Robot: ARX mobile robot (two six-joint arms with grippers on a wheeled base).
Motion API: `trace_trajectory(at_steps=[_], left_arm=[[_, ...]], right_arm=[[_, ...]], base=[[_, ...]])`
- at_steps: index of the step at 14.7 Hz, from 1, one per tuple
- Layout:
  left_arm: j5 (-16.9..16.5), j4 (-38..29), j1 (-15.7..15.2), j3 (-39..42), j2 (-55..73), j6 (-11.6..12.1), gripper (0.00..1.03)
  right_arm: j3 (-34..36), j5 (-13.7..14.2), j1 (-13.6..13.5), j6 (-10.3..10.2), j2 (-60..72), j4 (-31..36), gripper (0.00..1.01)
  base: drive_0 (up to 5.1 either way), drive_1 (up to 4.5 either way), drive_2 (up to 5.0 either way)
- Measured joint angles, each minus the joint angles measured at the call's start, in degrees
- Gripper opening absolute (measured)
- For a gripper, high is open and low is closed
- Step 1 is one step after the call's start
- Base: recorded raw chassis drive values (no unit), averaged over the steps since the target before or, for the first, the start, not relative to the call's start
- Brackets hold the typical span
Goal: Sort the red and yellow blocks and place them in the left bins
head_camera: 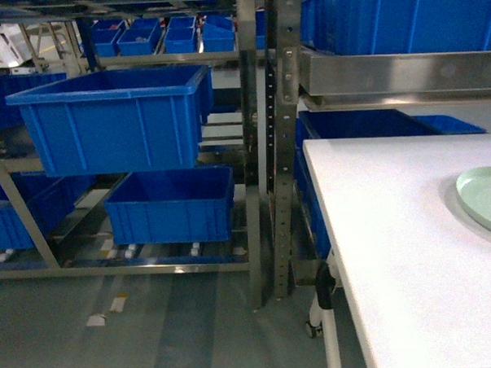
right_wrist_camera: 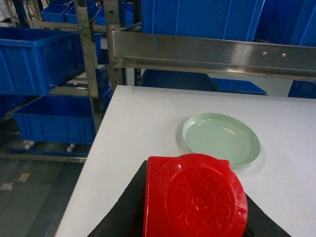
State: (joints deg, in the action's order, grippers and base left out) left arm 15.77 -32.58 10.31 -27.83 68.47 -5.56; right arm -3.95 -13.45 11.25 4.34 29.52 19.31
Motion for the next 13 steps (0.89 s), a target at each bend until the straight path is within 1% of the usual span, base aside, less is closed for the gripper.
trace_trajectory(at_steps=[13], left_arm=[[0.0, -0.2, 0.0, 0.0, 0.0, 0.0, 0.28]], right_arm=[[0.1, 0.0, 0.0, 0.0, 0.0, 0.0, 0.27]], base=[[-5.0, 2.39, 2.4]])
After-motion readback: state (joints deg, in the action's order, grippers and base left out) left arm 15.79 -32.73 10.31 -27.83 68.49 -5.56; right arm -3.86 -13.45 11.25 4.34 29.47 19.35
